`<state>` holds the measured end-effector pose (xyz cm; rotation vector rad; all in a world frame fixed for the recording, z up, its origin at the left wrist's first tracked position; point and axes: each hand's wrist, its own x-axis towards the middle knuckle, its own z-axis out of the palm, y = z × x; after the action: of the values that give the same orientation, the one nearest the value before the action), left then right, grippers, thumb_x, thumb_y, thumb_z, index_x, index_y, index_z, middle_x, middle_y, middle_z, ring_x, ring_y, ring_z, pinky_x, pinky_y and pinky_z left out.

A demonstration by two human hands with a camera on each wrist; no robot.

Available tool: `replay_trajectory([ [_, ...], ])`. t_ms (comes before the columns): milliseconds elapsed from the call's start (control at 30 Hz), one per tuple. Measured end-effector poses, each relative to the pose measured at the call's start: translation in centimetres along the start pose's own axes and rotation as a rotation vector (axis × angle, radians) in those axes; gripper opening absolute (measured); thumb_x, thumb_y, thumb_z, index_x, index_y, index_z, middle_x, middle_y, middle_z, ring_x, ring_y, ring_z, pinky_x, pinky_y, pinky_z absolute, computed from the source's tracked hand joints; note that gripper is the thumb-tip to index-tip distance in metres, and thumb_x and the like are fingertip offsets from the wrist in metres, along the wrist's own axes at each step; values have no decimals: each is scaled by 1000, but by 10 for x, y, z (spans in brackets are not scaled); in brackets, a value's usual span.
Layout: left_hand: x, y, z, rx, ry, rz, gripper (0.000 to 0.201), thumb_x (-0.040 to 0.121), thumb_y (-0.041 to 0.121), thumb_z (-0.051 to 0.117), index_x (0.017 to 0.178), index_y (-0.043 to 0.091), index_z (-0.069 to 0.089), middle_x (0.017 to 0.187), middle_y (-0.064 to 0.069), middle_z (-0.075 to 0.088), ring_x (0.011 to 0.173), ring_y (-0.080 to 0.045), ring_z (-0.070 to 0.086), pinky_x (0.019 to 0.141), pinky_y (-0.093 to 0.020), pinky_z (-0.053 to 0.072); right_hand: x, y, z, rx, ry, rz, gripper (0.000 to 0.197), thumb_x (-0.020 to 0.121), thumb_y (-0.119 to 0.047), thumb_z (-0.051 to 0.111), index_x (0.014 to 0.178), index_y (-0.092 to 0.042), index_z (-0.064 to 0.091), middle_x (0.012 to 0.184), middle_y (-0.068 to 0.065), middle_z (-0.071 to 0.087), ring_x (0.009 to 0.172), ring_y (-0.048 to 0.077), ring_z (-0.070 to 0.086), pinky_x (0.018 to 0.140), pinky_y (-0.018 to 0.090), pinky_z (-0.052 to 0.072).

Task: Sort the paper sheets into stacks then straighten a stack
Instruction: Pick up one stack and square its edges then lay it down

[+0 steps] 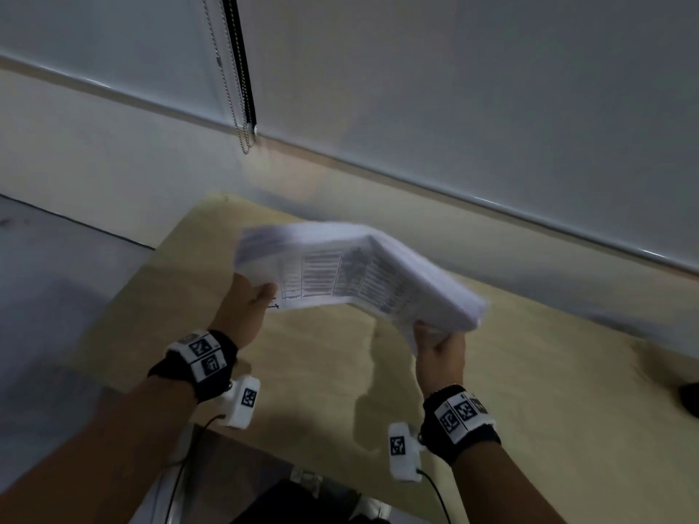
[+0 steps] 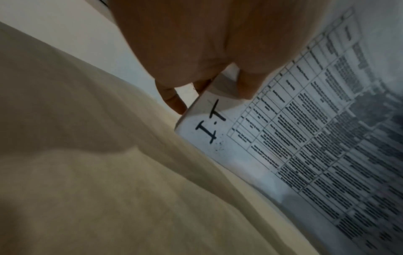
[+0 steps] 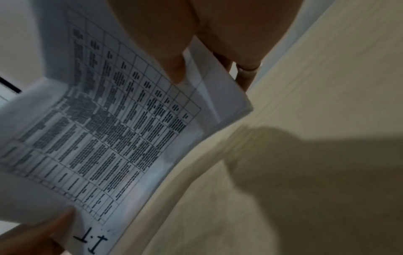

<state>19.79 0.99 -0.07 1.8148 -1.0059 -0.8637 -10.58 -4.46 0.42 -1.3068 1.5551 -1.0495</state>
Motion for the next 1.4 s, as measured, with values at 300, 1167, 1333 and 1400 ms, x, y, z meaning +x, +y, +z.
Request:
replay_trajectory([
  [300,4,-5,0,-75,47,29,66,80,55,64,135,25,42,122,4,64,107,-9,64,91,-31,49,11,10,0,64,-18,71,39,82,-10,76,118,-7,61,104,4,69,88,2,67,72,17,53],
  [1167,48,-47,-26,384,-162,-301,52,95,5,40,146,15,45,127,-17,62,99,-33,62,79,-34,48,20,47,48,-252,-288,421,57,97,2,36,151,-16,30,140,15,53,118,33,56,99,37,45],
  [1333,52,-52,-42,413,-68,-353,44,95,3,47,140,4,49,138,-20,56,119,-37,56,92,-34,43,24,37,54,-456,-386,417,47,97,-6,42,144,-6,39,138,18,53,120,36,56,99,40,48],
  [1400,52,-56,-44,437,-111,-359,43,94,-1,44,136,5,53,132,-21,60,109,-37,59,86,-34,45,22,41,56,-512,-415,403,37,95,-8,46,133,-7,49,124,16,61,111,34,60,91,39,52],
])
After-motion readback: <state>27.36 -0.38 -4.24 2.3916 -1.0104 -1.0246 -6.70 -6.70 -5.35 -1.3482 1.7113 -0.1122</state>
